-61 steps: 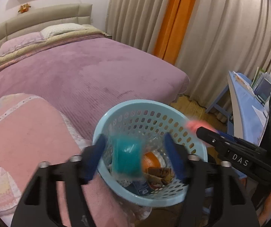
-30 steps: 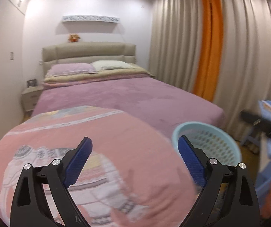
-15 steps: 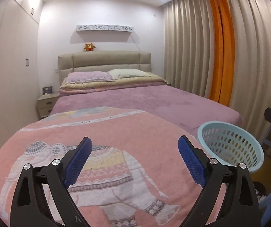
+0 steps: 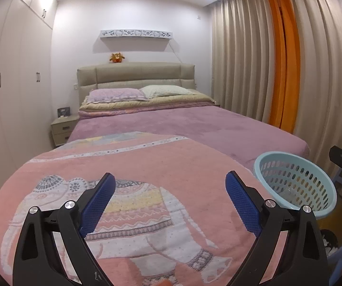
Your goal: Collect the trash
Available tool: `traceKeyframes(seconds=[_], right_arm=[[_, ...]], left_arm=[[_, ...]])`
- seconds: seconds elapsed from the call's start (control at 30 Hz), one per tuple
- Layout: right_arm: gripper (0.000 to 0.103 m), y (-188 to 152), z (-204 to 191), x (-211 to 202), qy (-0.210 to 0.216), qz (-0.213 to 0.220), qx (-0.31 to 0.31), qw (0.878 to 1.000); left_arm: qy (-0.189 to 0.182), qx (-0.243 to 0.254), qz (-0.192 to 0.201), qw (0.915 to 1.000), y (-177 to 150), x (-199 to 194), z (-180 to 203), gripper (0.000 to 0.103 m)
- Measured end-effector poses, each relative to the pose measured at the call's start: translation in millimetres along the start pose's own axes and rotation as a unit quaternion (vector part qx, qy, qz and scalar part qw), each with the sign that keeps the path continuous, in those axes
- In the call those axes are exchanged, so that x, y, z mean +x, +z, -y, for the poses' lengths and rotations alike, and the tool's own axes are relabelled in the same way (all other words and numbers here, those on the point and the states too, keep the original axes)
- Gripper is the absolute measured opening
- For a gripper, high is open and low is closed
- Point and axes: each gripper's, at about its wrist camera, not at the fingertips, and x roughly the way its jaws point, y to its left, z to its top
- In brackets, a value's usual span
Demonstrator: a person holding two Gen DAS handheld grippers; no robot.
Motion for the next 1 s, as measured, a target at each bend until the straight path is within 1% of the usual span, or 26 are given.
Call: traceKeyframes(seconds=[0.23,1.0], right_arm=[[0.073,1.8,5.0,-0.7,0.002,-0.002,0.008,1.000],[0.073,1.6,1.3,-3.0,0.008,-0.009,0.010,1.000]], left_arm=[[0.003,0.008,-0.002,1.0000,-0.6,1.3,3.6,0.091],[0.001,-0.001,-0.006,1.0000,1.3,3.0,1.7,0.091]])
